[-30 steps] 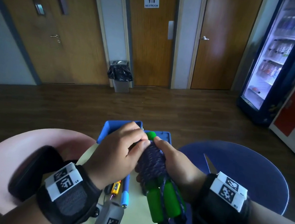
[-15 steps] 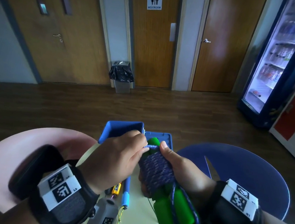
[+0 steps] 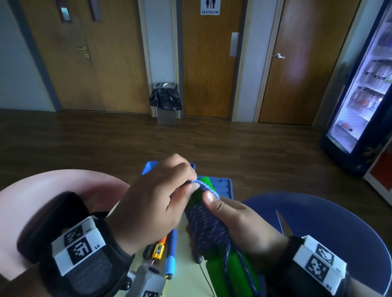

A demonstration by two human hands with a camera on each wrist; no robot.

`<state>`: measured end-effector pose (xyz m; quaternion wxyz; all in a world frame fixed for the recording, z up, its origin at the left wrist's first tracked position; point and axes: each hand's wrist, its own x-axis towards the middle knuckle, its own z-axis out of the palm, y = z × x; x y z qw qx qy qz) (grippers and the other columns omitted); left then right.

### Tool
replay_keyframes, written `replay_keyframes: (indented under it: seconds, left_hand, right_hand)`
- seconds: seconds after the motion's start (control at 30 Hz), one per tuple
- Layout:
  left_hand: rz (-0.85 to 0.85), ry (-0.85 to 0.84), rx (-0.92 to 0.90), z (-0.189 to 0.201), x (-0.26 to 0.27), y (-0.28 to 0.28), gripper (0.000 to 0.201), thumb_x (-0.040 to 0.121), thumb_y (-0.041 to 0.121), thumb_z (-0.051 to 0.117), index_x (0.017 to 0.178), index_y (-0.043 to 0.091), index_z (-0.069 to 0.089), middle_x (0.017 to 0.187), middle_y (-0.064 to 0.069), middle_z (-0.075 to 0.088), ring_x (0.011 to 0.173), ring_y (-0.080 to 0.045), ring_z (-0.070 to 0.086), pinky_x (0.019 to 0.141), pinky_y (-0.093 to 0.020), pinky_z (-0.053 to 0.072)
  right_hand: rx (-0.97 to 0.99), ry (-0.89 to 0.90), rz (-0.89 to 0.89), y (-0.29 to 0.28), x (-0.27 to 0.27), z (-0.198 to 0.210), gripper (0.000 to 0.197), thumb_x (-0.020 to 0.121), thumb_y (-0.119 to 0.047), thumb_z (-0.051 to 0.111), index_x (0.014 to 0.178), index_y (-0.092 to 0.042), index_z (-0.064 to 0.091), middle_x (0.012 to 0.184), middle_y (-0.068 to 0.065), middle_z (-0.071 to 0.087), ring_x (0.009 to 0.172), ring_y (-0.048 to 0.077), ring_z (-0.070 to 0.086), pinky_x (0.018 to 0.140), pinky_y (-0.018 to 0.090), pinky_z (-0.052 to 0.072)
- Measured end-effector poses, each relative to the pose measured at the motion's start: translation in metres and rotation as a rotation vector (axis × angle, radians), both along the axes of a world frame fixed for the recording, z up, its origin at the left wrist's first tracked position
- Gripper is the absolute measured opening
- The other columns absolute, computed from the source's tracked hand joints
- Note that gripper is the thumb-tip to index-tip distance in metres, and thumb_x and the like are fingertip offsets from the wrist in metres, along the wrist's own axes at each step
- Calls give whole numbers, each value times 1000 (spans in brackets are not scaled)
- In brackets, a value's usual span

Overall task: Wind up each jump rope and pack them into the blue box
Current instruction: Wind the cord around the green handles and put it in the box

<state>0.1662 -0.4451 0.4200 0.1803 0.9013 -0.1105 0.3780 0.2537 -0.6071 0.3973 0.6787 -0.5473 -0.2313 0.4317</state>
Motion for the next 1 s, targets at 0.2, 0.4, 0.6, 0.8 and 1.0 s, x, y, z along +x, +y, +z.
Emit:
replay_keyframes:
  seconds: [0.2, 0.4, 0.6, 0.8, 1.0]
  left_hand:
    - [14, -190, 416, 5, -9, -1, 8, 94, 11, 55, 99, 17, 56, 101, -1, 63, 72, -24, 57, 57, -38, 47]
    - [-68, -203, 765, 16, -14, 14, 18, 93, 8, 44, 105, 16, 55, 108, -2, 62, 60, -25, 51, 51, -36, 37]
    - [-147, -203, 795, 15, -9, 16, 19, 92, 11, 47, 108, 14, 56, 115, -4, 55, 63, -25, 56, 54, -35, 35]
    - [-153, -182, 728, 6, 0, 15, 22, 89, 6, 50, 109, 13, 55, 116, -6, 54, 66, -28, 57, 54, -39, 44]
    - [-83, -79, 598, -1, 5, 6, 21, 88, 7, 54, 104, 13, 66, 104, -8, 69, 69, -28, 58, 62, -39, 51]
  right_hand:
    - [-51, -95, 13, -4, -2, 9, 65, 86, -40, 68, 117, 16, 53, 110, 44, 59, 90, 42, 60, 81, 51, 45]
    - [-5, -24, 132, -12, 0, 3, 63, 84, -47, 69, 104, 12, 58, 87, 29, 63, 75, 36, 62, 72, 45, 47]
    - [84, 49, 179, -20, 3, 6, 69, 81, -59, 71, 102, 6, 64, 90, 30, 63, 80, 38, 60, 75, 47, 47]
    - [91, 176, 131, -23, 0, 9, 54, 86, -42, 64, 102, 9, 64, 90, 32, 64, 75, 38, 63, 74, 45, 51]
    - [70, 169, 27, -17, -3, 4, 47, 93, -32, 60, 113, 11, 54, 88, 32, 63, 72, 39, 63, 69, 47, 54]
